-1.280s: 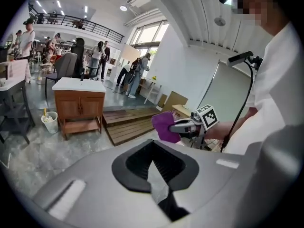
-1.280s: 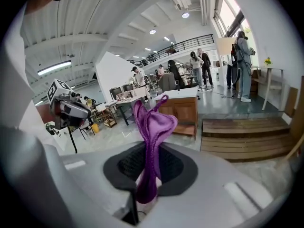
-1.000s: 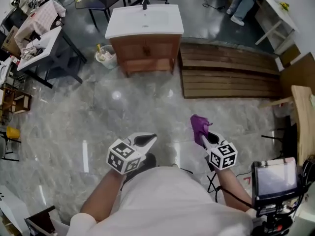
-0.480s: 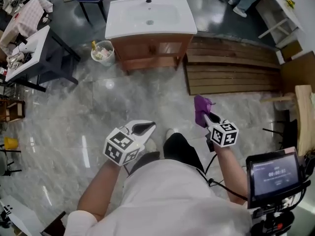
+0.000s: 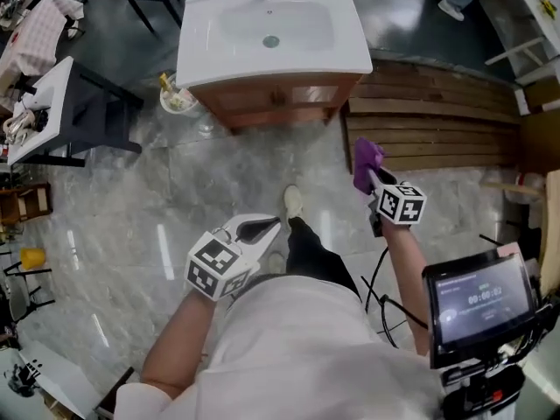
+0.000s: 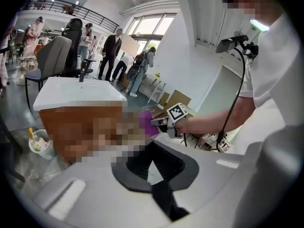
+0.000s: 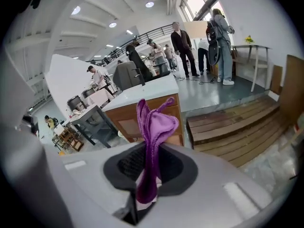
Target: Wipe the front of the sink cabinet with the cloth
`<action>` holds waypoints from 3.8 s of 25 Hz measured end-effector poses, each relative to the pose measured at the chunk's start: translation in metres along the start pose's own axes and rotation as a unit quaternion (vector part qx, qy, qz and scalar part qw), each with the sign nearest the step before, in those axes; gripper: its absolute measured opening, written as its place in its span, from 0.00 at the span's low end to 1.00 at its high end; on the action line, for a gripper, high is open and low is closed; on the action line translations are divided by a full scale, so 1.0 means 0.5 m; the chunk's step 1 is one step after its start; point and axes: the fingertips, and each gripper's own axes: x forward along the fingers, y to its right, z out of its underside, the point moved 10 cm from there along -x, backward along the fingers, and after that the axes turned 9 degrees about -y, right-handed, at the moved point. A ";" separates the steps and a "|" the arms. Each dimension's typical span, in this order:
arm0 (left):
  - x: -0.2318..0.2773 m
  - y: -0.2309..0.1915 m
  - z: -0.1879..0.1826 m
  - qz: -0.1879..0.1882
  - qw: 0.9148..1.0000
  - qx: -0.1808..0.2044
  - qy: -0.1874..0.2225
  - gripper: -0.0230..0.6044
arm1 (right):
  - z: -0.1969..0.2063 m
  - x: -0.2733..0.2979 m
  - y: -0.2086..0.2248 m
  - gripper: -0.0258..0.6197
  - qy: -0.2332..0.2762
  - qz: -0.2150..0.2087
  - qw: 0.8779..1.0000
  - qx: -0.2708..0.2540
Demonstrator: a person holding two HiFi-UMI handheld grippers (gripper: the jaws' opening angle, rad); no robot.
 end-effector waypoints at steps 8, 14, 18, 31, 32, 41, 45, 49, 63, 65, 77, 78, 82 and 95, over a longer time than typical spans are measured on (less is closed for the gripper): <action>0.157 -0.181 -0.146 0.009 1.000 0.001 -0.010 0.05 | -0.172 0.268 0.173 0.13 -0.023 0.038 0.998 0.043; 0.231 -0.254 -0.152 0.040 0.999 0.008 -0.015 0.05 | -0.226 0.410 0.225 0.13 -0.024 0.058 0.994 0.094; 0.244 -0.291 -0.146 0.047 0.999 0.016 -0.015 0.05 | -0.249 0.476 0.232 0.13 -0.014 0.064 0.991 0.115; 0.212 -0.368 -0.086 0.040 0.999 -0.011 0.001 0.05 | -0.304 0.593 0.108 0.13 -0.015 0.045 0.998 0.038; 0.206 -0.373 -0.082 0.038 0.999 -0.014 0.003 0.05 | -0.307 0.599 0.093 0.13 -0.018 0.043 0.999 0.026; 0.158 -0.416 -0.042 0.028 0.999 -0.031 0.023 0.05 | -0.313 0.669 -0.041 0.13 -0.044 0.010 0.998 -0.035; 0.132 -0.434 -0.023 0.021 0.999 -0.036 0.027 0.05 | -0.309 0.699 -0.102 0.13 -0.053 -0.006 0.997 -0.052; 0.110 -0.450 -0.009 0.014 0.998 -0.043 0.032 0.05 | -0.313 0.731 -0.166 0.13 -0.064 -0.025 0.995 -0.075; 0.028 -0.490 0.043 -0.006 0.997 -0.064 0.050 0.05 | -0.311 0.844 -0.404 0.13 -0.092 -0.095 0.981 -0.144; 0.018 -0.496 0.053 -0.010 0.996 -0.068 0.053 0.05 | -0.309 0.863 -0.436 0.13 -0.095 -0.106 0.978 -0.153; -0.048 -0.522 0.109 -0.029 0.993 -0.097 0.065 0.05 | -0.314 0.946 -0.645 0.13 -0.113 -0.165 0.956 -0.213; -0.050 -0.525 0.113 -0.030 0.993 -0.098 0.066 0.05 | -0.313 0.952 -0.658 0.13 -0.114 -0.170 0.954 -0.218; -0.055 -0.529 0.124 -0.031 0.992 -0.100 0.065 0.05 | -0.308 0.959 -0.694 0.13 -0.115 -0.190 0.949 -0.224; -0.021 -0.511 0.068 0.016 0.998 -0.050 0.034 0.05 | -0.234 0.782 -0.523 0.13 -0.097 -0.191 0.967 -0.136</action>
